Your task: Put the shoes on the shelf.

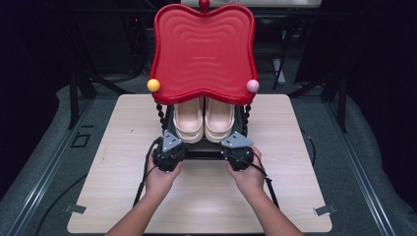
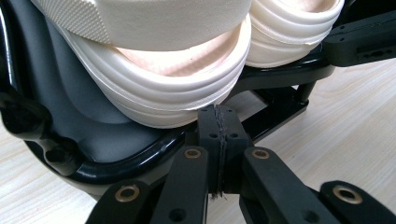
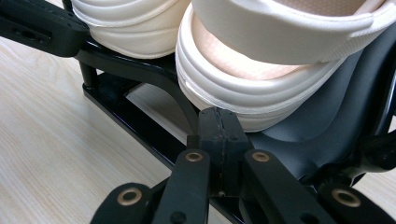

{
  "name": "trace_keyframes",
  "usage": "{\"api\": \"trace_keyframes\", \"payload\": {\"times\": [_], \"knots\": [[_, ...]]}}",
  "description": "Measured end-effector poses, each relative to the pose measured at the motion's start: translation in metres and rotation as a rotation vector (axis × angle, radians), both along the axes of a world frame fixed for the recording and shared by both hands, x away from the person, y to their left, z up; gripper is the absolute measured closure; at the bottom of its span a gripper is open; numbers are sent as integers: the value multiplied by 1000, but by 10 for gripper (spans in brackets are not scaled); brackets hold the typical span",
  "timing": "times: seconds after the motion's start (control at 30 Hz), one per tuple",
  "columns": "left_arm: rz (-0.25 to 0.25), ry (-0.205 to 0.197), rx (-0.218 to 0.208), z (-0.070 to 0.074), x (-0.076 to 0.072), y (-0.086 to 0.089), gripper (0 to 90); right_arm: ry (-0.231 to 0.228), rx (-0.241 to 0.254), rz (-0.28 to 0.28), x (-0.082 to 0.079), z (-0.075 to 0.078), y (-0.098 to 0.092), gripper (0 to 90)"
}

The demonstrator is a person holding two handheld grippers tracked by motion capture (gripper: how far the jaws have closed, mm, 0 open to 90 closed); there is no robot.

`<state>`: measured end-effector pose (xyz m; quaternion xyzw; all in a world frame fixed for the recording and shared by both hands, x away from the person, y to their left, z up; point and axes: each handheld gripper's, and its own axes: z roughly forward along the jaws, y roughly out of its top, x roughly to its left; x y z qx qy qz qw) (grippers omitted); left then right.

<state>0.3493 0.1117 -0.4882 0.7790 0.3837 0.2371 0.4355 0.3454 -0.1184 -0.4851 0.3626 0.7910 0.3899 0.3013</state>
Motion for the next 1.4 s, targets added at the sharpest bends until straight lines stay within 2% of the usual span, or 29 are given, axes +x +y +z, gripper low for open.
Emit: {"api": "trace_keyframes", "payload": {"times": [0.83,1.1,1.4], "knots": [[8,-4,-5,-3,4,-2,900,-6,7,-12,4,-4,2,900],[8,-17,-11,-4,-4,7,900,-14,10,-11,0,-5,-1,900],[2,-34,-24,2,-16,19,900,-28,9,5,-12,-1,-5,900]]}}
